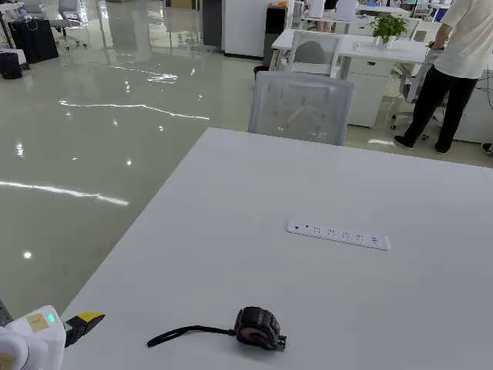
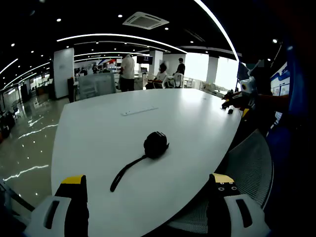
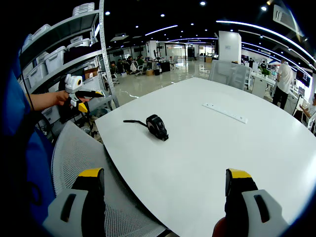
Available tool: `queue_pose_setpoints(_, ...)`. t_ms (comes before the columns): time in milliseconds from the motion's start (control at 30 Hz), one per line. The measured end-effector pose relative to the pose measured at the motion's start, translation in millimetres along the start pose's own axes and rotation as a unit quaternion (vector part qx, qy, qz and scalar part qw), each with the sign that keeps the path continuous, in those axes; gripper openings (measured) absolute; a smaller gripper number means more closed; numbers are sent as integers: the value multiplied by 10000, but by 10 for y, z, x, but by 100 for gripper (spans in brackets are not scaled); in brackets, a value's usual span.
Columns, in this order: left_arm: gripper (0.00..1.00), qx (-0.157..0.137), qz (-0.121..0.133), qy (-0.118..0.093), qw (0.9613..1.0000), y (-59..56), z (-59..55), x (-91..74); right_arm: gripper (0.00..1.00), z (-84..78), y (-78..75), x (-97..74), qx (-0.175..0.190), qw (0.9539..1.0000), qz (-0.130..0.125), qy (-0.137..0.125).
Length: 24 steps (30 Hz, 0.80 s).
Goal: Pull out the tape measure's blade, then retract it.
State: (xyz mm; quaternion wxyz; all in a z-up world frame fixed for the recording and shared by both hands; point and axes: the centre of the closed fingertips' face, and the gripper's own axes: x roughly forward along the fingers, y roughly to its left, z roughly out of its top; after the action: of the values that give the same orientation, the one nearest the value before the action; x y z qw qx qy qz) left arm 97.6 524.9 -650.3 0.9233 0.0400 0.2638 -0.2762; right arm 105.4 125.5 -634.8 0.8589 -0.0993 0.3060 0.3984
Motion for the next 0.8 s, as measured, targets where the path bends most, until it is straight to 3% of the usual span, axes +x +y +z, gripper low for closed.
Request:
queue_pose_setpoints(67,95,-87,13,-68,9999,3,19,-11,98,16,10,7,-30,10000,22,-24)
queue_pose_setpoints(200,97,-88,64,40,9999,18,-10,-11,100,30,8,23,-27,10000,49,-73)
queue_pose_setpoints(333,98,-54,39,74,10000,22,0,12,100,-101,-29,27,-539,9980,62,328)
queue_pose_setpoints(800,100,-67,67,214,9997,125,7,75,100,53,-118,94,-378,9991,115,169)
